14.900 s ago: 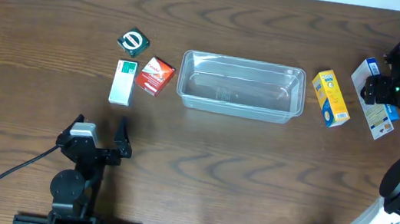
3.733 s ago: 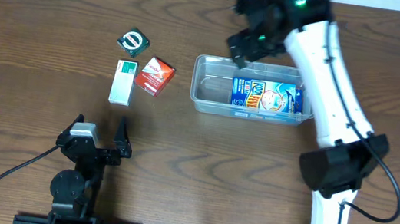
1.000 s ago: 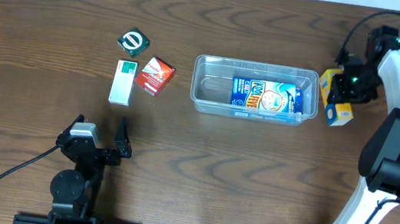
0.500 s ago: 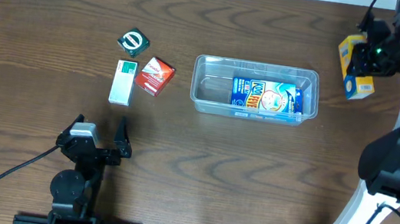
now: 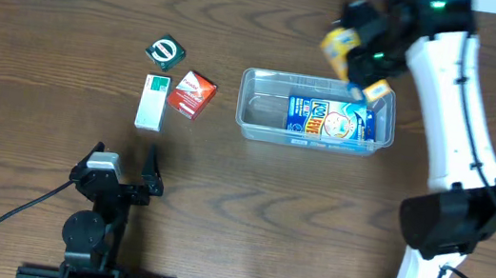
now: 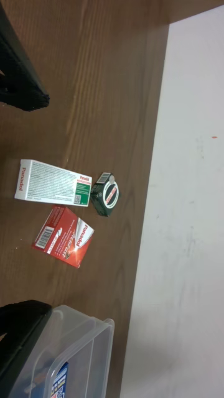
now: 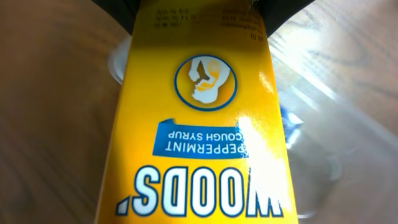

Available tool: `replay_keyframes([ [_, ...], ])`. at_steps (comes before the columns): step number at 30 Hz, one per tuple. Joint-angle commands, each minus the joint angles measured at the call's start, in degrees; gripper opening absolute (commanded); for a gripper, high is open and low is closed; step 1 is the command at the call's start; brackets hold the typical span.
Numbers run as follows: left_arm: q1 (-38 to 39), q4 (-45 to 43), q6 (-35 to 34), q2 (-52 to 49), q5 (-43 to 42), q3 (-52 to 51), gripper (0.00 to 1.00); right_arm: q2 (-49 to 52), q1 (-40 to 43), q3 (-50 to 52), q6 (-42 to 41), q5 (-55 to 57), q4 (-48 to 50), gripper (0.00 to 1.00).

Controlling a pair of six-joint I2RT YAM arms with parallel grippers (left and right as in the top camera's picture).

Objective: Pack container
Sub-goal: 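Carry the Woods' box over the container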

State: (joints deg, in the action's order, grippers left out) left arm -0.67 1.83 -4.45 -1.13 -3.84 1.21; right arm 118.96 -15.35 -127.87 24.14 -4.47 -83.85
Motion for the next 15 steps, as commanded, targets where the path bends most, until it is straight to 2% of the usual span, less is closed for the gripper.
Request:
replay_keyframes([
  [1,-0.26,1.92,0.35,0.09,0.0,-0.98,0.98,-1.64,-3.43,-0.57,6.12,1.68,0.09,0.39],
  [8,-0.26,1.92,0.35,0.09,0.0,-0.98,0.98,-1.64,-5.66,2.01,11.21,-2.19,-0.57,0.39],
  [15,-0.26,1.9,0.35,0.09,0.0,-0.98,0.98,-1.64,-4.55,9.4,18.05,-9.33,-0.57,0.38],
])
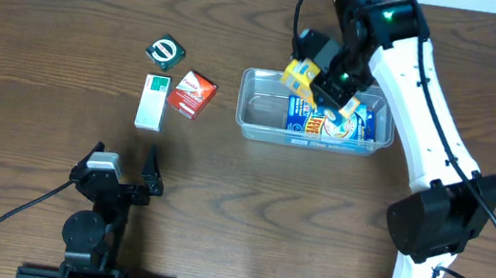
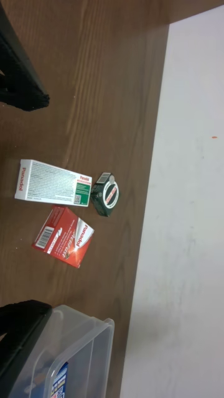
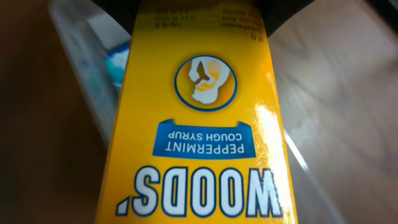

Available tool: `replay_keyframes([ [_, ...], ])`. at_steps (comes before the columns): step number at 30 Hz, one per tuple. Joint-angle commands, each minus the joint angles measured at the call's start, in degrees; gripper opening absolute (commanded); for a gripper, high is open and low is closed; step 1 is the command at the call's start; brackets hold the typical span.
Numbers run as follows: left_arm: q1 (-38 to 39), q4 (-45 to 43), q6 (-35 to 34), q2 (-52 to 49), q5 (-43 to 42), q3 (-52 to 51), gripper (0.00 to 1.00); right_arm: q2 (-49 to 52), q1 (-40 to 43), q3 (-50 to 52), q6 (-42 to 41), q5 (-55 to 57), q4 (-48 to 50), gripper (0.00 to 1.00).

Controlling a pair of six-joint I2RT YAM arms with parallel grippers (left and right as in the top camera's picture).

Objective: Pack container
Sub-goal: 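Carry the Woods' box over the container, then lower the Woods' box into the container beside the Kool Fever box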

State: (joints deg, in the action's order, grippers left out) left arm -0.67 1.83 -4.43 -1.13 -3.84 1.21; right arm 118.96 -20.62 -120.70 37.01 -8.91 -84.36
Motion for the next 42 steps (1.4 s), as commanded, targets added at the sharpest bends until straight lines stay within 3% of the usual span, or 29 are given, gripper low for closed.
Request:
replay_keyframes([
  [1,-0.26,1.92,0.33,0.09,0.0,-0.98,0.98,-1.64,0.9,3.15,5.97,-5.46,-0.02,0.38],
  [9,-0.26,1.9,0.33,0.09,0.0,-0.98,0.98,-1.64,3.15,10.36,12.52,-8.72,0.98,0.38],
  [19,-0.26,1.92,0.33,0.09,0.0,-0.98,0.98,-1.64,7.98,16.72,12.79,-8.96,7.19,0.37],
  [42,-0.26,1.92,0.33,0.09,0.0,-0.98,0.98,-1.64,9.53,17.05,12.83,-6.29,18.56,0.38],
])
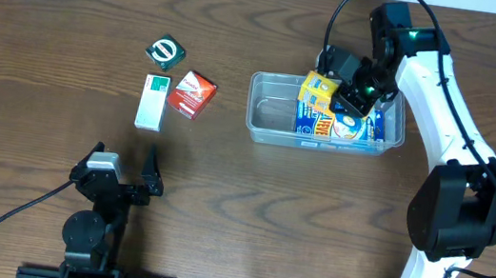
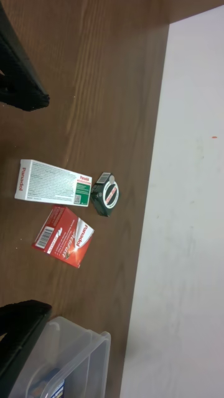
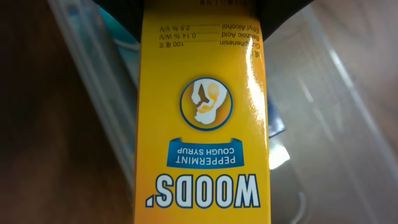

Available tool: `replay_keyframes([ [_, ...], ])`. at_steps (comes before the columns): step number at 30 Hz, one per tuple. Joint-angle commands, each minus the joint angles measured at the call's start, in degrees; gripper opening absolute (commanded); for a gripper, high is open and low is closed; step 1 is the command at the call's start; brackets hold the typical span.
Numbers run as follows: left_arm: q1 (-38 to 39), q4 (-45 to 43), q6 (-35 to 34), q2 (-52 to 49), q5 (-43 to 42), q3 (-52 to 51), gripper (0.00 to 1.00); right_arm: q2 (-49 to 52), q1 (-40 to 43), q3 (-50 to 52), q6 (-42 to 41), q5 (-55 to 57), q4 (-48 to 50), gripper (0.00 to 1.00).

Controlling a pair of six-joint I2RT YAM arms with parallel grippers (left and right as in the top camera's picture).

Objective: Pack container
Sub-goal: 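Lower the Woods' box into the container beside the Kool Fever box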

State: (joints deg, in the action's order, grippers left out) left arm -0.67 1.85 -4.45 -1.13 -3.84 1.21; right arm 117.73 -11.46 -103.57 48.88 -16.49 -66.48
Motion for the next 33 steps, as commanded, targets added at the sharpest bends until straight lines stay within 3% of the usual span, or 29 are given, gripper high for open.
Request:
replay_keyframes([
  [1,-0.26,1.88,0.35,0.09,0.0,-0.98,0.98,-0.42,0.37,-0.09,1.36,1.99,0.98,0.37],
  [16,-0.26,1.88,0.35,0.09,0.0,-0.98,0.98,-0.42,0.37,-0.07,11.65,-1.05,0.96,0.36],
  [22,-0.26,1.9,0.35,0.09,0.0,-0.98,0.98,-0.42,0.35,-0.07,16.09,-2.62,-0.42,0.29],
  [26,-0.26,1.9,0.35,0.09,0.0,-0.98,0.98,-0.42,0.42,-0.07,16.37,-2.6,-0.76,0.41],
  [28,-0.26,1.88,0.35,0.09,0.0,-0.98,0.98,-0.42,0.44,-0.07,16.35,-2.6,-0.81,0.68],
  [29,-0.26,1.9,0.35,0.09,0.0,-0.98,0.98,-0.42,0.44,-0.07,16.35,-2.6,-0.83,0.74],
  [33,-0.26,1.9,0.35,0.09,0.0,-0.98,0.98,-0.42,0.42,0.33,16.35,-2.58,-0.83,0.75],
])
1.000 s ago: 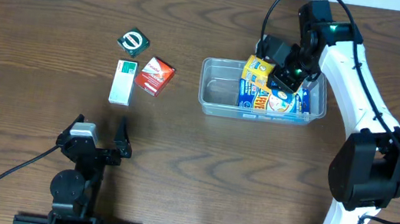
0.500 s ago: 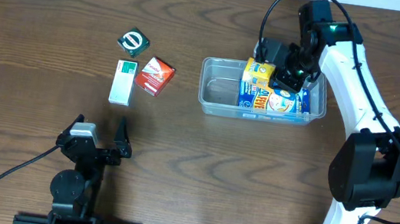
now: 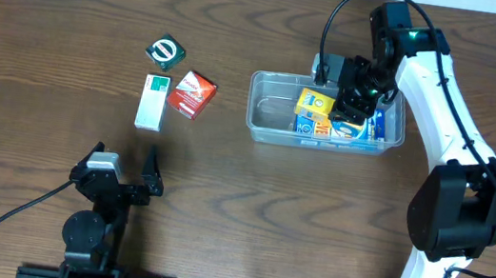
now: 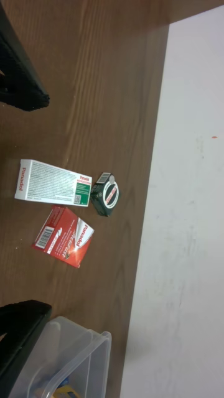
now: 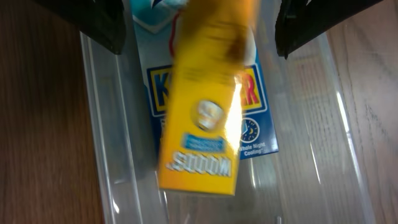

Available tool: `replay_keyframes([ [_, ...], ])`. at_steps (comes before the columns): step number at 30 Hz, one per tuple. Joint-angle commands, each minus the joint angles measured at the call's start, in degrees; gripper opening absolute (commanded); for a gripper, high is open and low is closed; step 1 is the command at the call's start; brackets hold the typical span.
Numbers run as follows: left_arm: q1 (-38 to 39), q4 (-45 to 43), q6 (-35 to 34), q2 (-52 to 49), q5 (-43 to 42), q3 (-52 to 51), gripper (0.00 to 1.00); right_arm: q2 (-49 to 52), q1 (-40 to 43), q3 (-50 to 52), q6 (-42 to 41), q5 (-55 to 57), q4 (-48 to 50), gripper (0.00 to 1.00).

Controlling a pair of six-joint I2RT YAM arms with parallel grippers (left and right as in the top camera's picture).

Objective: Pack container
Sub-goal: 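Lower the Woods' box into the container beside the Kool Fever box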

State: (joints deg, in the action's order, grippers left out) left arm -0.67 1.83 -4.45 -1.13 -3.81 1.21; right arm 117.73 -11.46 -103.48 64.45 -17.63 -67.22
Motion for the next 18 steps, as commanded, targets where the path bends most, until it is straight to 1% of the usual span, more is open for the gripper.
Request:
replay_keyframes([
  [1,-0.26,1.9,0.35,0.09,-0.02,-0.98,0.98,-0.39,0.42,0.37,0.79,-1.46,-0.04,0.75],
  [3,-0.26,1.92,0.35,0.09,-0.02,-0.98,0.98,-0.42,0.42,0.9,0.79,-1.44,0.2,0.76],
  [4,-0.26,1.92,0.35,0.09,-0.02,-0.98,0.98,-0.42,0.42,0.94,0.76,-1.49,0.22,0.8],
  [5,-0.26,1.92,0.35,0.09,-0.02,-0.98,0.98,-0.42,0.42,0.96,0.44,-1.49,0.2,0.82],
  [8,-0.26,1.92,0.35,0.09,-0.02,-0.98,0.98,-0.42,0.22,0.94,-4.9,-1.46,1.11,0.81],
  [10,-0.26,1.92,0.35,0.09,-0.02,-0.98,0.98,-0.42,0.0,0.9,-9.88,-1.46,1.75,0.76],
  [11,-0.26,1.92,0.35,0.09,-0.02,-0.98,0.98,-0.42,-0.2,0.9,-12.26,-1.46,1.73,0.7],
  [15,-0.26,1.92,0.35,0.09,-0.02,-0.98,0.98,-0.42,-1.09,0.81,-21.16,-1.27,1.7,0.58],
  [18,-0.26,1.92,0.35,0.09,-0.02,-0.98,0.98,-0.42,-2.03,0.79,-27.63,-1.27,1.68,0.43],
])
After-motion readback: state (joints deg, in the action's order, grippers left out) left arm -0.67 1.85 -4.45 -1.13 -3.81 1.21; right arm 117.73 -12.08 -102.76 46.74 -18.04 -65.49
